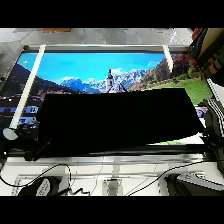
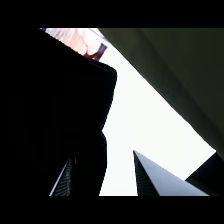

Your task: Fold the clothes and pants, and hang the long-sleeved shirts on hangers.

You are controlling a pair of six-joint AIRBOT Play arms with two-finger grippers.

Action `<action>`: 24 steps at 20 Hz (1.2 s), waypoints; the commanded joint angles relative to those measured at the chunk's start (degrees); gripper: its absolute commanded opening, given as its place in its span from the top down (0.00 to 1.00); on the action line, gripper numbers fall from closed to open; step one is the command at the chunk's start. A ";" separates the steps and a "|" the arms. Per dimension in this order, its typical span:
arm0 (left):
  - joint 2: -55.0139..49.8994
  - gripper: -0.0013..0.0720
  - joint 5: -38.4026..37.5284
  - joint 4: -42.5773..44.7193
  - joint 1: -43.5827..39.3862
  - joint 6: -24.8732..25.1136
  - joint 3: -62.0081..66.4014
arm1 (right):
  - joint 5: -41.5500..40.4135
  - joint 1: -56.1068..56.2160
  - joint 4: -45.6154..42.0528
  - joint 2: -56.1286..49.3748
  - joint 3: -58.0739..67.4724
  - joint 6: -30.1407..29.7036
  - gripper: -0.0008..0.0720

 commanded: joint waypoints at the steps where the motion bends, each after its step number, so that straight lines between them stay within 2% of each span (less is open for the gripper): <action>1: 0.04 0.12 3.65 -3.06 0.57 -1.66 -5.22 | -0.52 -0.02 0.02 0.02 -0.04 0.09 0.37; 7: -0.44 0.12 4.24 -0.31 0.55 -2.10 -6.21 | -0.81 -0.02 0.02 0.09 -0.04 0.09 0.37; 10: -2.97 0.14 8.48 -0.70 0.52 -2.25 -7.28 | -0.98 -0.04 0.02 0.11 -0.02 0.09 0.37; 14: -3.61 0.36 17.55 -3.10 0.39 -2.19 -7.21 | -0.04 -0.04 0.02 0.13 1.27 0.09 0.38; 15: -3.61 0.55 19.58 -4.50 0.28 -1.86 -7.21 | 0.94 -0.02 -0.02 0.15 2.01 0.09 0.39; 16: -3.58 0.73 20.87 -5.51 0.13 -1.55 -7.21 | 2.10 -0.04 -0.02 0.20 2.82 0.09 0.50; 17: -3.50 0.84 21.55 -6.78 0.13 -1.18 -7.15 | 3.10 -0.04 -0.02 0.20 3.58 0.07 0.66; 18: -3.23 0.91 21.99 -7.39 0.13 -0.04 -6.91 | 3.93 -0.02 -0.04 0.20 4.26 0.04 0.81; 19: -2.84 0.97 22.18 -7.56 0.13 1.29 -6.71 | 4.42 -0.02 -0.02 0.20 4.68 0.04 0.88; 20: -2.34 0.97 22.21 -7.56 0.15 1.66 -6.56 | 5.05 -0.02 -0.04 0.22 4.79 0.00 0.94; 21: -1.64 0.97 22.21 -7.54 0.15 1.77 -6.36 | 5.79 -0.02 -0.09 0.22 4.79 0.02 0.96; 24: 1.22 0.97 23.23 -7.52 0.20 3.06 -5.03 | 9.57 -0.04 -0.15 0.48 4.79 0.02 0.96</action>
